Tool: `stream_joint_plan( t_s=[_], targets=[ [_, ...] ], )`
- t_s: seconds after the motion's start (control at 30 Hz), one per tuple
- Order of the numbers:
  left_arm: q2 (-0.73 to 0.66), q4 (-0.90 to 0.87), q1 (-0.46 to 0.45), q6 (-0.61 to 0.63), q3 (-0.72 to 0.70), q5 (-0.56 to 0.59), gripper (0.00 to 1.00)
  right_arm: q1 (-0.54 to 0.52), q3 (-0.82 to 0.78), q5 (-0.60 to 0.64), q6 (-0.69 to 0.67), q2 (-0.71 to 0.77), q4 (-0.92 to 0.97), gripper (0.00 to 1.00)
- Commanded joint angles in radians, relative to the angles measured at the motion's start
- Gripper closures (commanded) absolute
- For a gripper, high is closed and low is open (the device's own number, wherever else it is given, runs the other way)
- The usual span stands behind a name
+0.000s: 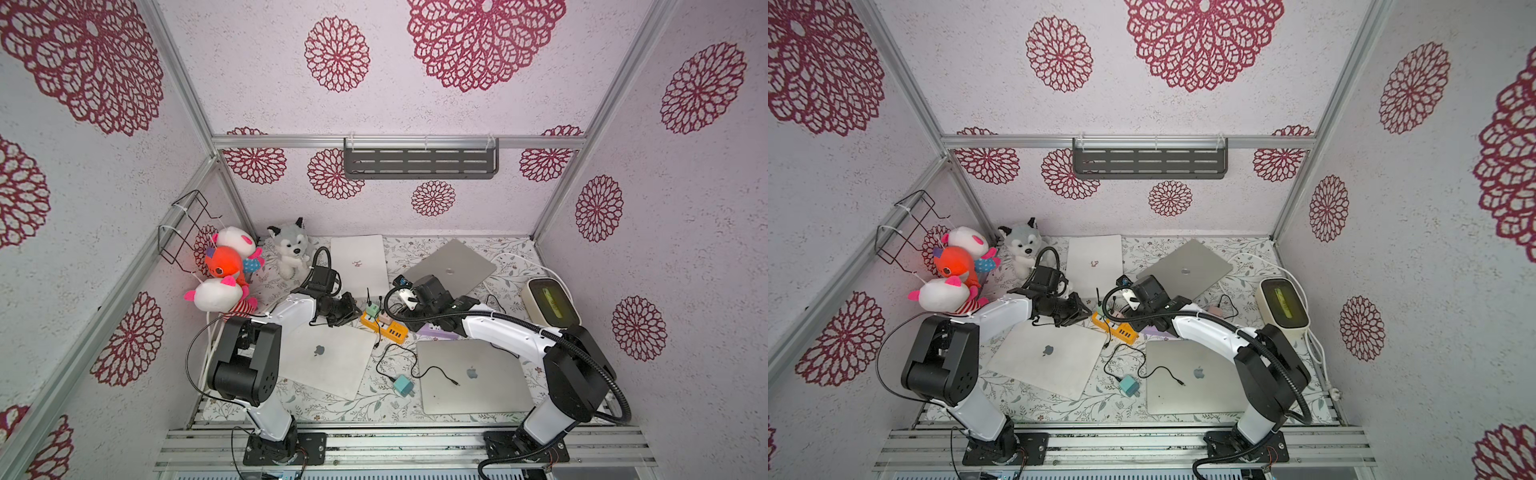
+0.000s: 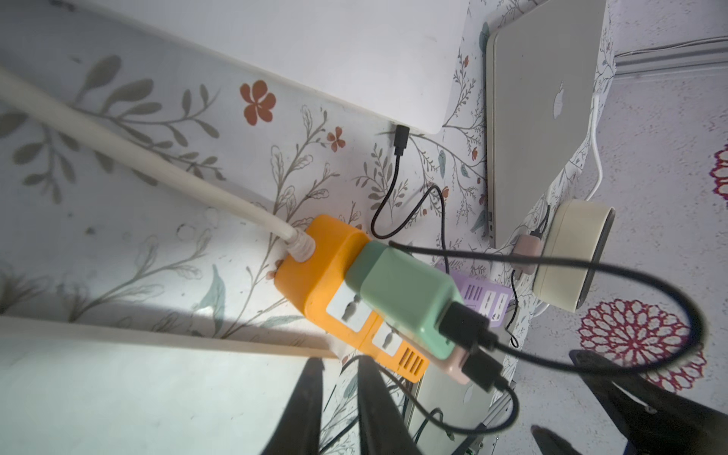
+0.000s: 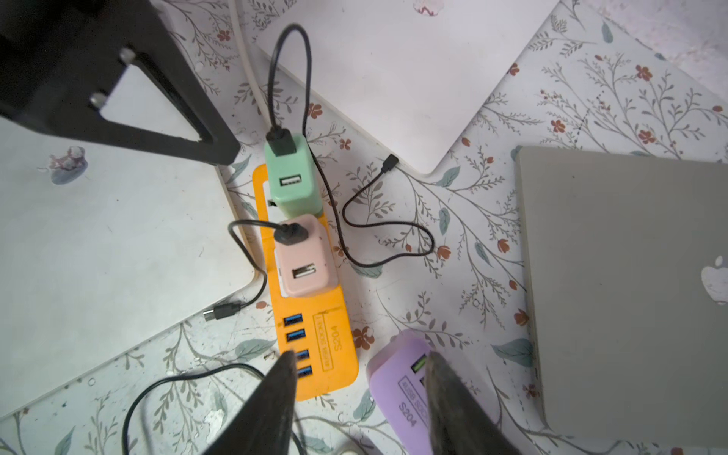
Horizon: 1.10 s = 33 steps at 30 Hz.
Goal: Unplug the laptop charger
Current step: Remove the plug from the socket.
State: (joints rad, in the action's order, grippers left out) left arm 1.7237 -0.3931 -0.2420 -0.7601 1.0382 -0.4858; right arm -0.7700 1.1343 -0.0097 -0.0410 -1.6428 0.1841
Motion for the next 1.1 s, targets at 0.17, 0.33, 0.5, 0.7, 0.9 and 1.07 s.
stream_joint_plan(
  t_s=[0.17,0.33,0.5,0.7,0.9,1.07],
  targets=[
    [0.062,0.016,0.004,0.016,0.061,-0.034,0.91,0.006,0.022,-0.058,0.007,-0.050,-0.060,0.45],
    [0.085,0.026,0.003,0.013,0.066,-0.049,0.95,0.006,0.028,-0.064,0.009,-0.080,-0.072,0.45],
    [0.094,0.034,0.003,0.011,0.062,-0.050,0.99,0.006,0.038,-0.080,0.013,-0.105,-0.086,0.44],
    [0.108,0.056,0.003,0.004,0.048,-0.054,1.00,0.005,0.054,-0.111,0.010,-0.135,-0.102,0.45],
    [0.117,0.069,0.003,0.001,0.043,-0.058,1.00,0.005,0.066,-0.120,-0.003,-0.156,-0.120,0.45],
    [0.131,0.069,0.003,0.002,0.042,-0.060,1.00,0.005,0.085,-0.137,-0.009,-0.176,-0.125,0.47]
  ],
)
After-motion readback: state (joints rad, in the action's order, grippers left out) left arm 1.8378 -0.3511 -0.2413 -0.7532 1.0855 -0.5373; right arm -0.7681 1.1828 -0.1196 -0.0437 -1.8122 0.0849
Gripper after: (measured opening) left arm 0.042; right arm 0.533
